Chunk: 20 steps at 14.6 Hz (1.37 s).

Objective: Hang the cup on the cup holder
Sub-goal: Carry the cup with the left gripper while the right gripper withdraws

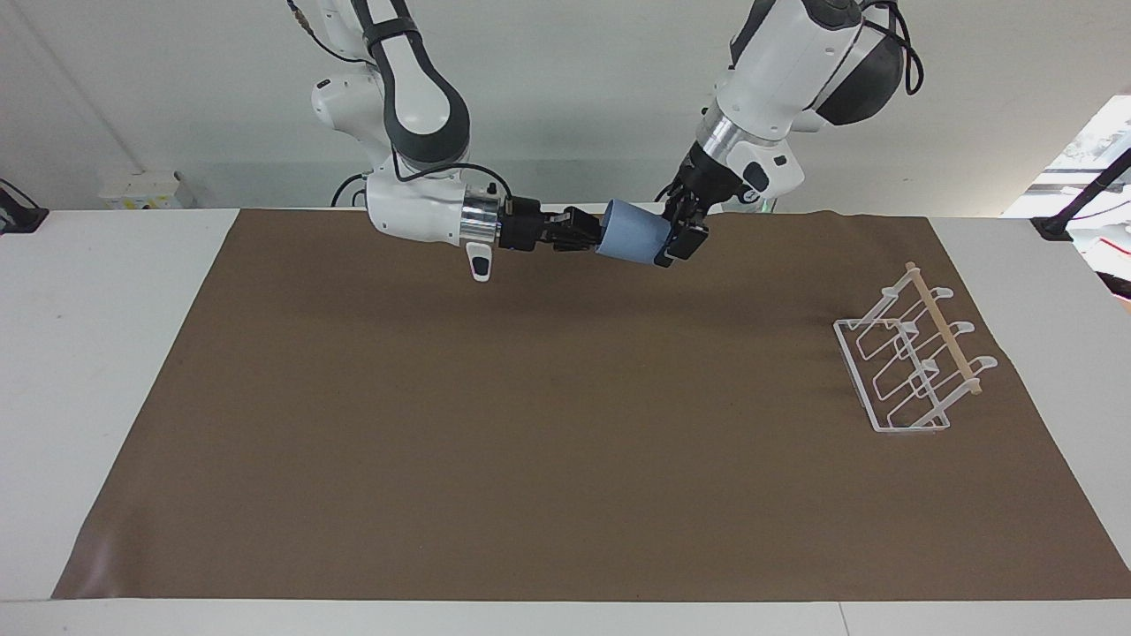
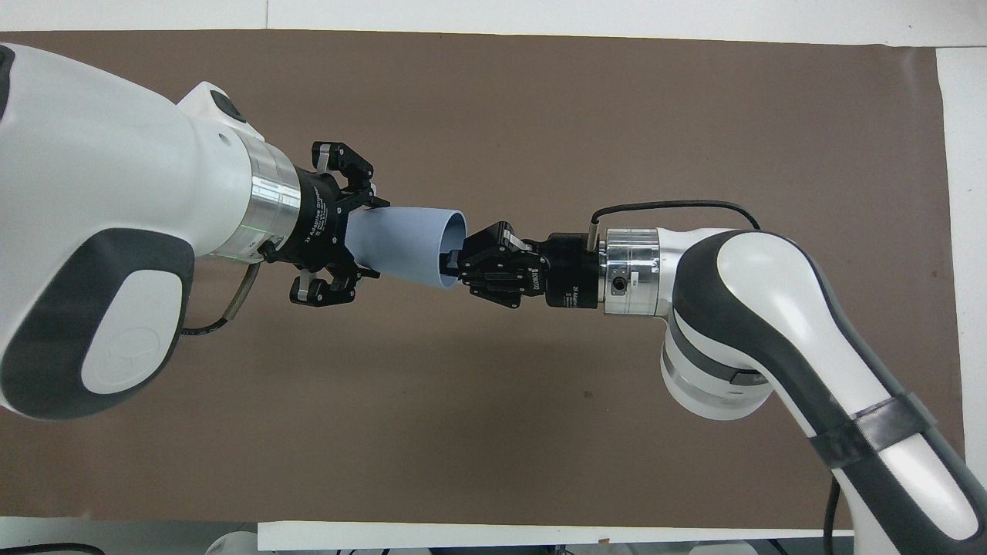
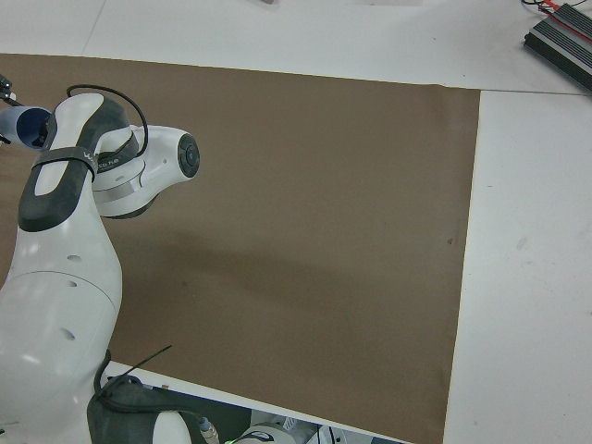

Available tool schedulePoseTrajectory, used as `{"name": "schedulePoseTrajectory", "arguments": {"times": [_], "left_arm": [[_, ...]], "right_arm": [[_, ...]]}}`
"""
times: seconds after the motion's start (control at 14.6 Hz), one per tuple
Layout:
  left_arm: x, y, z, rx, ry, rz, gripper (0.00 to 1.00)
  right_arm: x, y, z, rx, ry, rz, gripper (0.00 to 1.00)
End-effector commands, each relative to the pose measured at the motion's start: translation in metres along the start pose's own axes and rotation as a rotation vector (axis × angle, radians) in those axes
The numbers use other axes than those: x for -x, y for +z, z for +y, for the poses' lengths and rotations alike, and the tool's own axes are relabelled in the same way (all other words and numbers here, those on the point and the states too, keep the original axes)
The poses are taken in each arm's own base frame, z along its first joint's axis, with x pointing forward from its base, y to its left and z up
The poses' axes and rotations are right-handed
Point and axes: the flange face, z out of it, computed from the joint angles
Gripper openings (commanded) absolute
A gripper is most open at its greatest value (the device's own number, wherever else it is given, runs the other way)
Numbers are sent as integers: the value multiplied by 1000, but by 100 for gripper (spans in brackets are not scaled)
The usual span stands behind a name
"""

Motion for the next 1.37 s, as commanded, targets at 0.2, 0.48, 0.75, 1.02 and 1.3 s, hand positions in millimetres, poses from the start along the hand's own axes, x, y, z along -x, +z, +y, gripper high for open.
{"name": "schedulePoseTrajectory", "arguments": {"times": [0.2,0.48,0.75,1.02,1.3], "left_arm": [[2,2,-4,-6,16,39,0],[-42,-1,1,-25,-4,200,0],[-74,-5,2,-26,27,478,0],[-106,-5,5,-17,150,924,0],[-175,41,14,-162,247,1322,0]], "right_arm": [[-1,-7,-10,-10,8,82,99],[-17,-56,-38,157,-172,129,99],[-30,-125,-39,365,-272,130,99],[-44,-184,-23,779,-418,179,99],[-45,-256,-15,1025,-407,183,99]]}}
